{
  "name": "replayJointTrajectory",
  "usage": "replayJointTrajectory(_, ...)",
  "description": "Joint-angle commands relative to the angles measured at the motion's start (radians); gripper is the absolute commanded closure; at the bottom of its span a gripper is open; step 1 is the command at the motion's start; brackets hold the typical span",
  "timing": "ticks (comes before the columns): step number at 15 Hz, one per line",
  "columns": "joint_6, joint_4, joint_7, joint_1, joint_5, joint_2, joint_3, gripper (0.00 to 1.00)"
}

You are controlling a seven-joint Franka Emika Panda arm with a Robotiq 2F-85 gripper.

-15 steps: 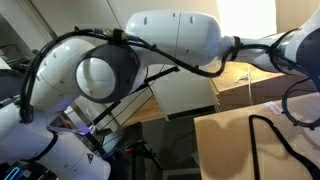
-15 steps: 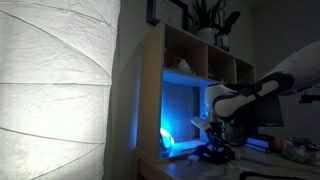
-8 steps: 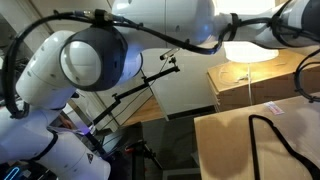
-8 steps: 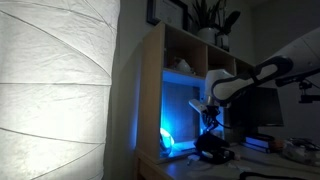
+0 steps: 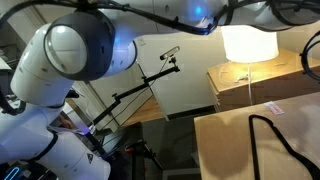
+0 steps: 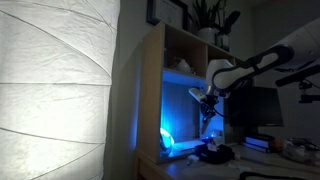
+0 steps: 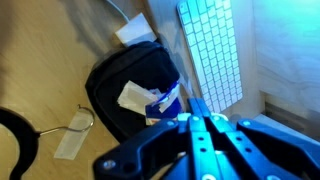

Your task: Put the band aid box on the black bag and take out some bandaids

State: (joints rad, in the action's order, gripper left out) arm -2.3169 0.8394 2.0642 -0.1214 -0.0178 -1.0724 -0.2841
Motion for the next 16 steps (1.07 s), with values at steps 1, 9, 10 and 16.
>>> replayJointTrajectory(1, -0.050, 0.147, -0.094, 0.002, 0.021, 0.102, 0.050, 1.00)
replayJointTrajectory(9, -0.019, 0.386, -0.564, -0.080, 0.154, 0.270, 0.271, 1.00)
replayJointTrajectory(10, 0.002, 0.408, -0.628, -0.091, 0.187, 0.286, 0.285, 1.00)
replayJointTrajectory(16, 0.296, 0.445, -0.883, -0.108, 0.287, 0.321, 0.267, 0.74)
